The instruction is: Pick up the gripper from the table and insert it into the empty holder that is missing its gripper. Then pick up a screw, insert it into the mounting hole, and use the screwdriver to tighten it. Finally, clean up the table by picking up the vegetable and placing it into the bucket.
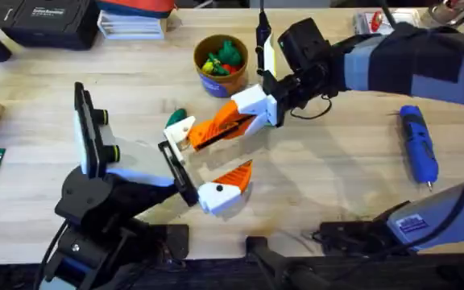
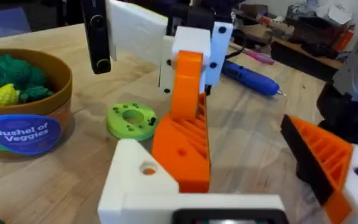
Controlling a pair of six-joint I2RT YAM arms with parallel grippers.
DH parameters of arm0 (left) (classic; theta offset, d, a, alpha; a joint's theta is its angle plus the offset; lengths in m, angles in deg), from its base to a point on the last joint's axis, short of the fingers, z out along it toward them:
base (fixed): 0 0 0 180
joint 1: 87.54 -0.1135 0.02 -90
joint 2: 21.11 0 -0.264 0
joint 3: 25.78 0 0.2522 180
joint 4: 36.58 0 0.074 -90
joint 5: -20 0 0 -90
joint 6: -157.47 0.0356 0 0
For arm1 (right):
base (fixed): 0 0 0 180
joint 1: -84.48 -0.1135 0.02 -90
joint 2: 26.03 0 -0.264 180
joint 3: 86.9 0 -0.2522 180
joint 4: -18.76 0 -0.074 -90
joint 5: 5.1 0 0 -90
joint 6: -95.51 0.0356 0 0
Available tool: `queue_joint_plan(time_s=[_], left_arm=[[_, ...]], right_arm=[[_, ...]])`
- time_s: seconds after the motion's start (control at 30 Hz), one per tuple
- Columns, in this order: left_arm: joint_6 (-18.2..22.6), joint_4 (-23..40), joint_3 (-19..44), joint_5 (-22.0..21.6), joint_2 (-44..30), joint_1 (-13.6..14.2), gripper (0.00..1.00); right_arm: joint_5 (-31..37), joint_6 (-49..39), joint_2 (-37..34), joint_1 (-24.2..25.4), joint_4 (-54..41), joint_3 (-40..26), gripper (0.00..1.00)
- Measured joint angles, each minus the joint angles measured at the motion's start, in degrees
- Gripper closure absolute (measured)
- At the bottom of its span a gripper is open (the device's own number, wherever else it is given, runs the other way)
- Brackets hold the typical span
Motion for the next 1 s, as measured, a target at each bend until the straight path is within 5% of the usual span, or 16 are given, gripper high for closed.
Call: queue_joint_plan(time_s=[0.6, 1.0], left_arm=[[0.1, 0.0, 0.0, -5.2, 0.0, -0.9, 0.015], [-1.8, 0.1, 0.0, -5.8, -0.5, -0.9, 0.015]], right_arm=[[4.3, 20.9, 0.0, -2.8, 18.7, 0.4, 0.994], [2.8, 25.6, -3.6, -2.9, 23.0, 0.4, 0.994]])
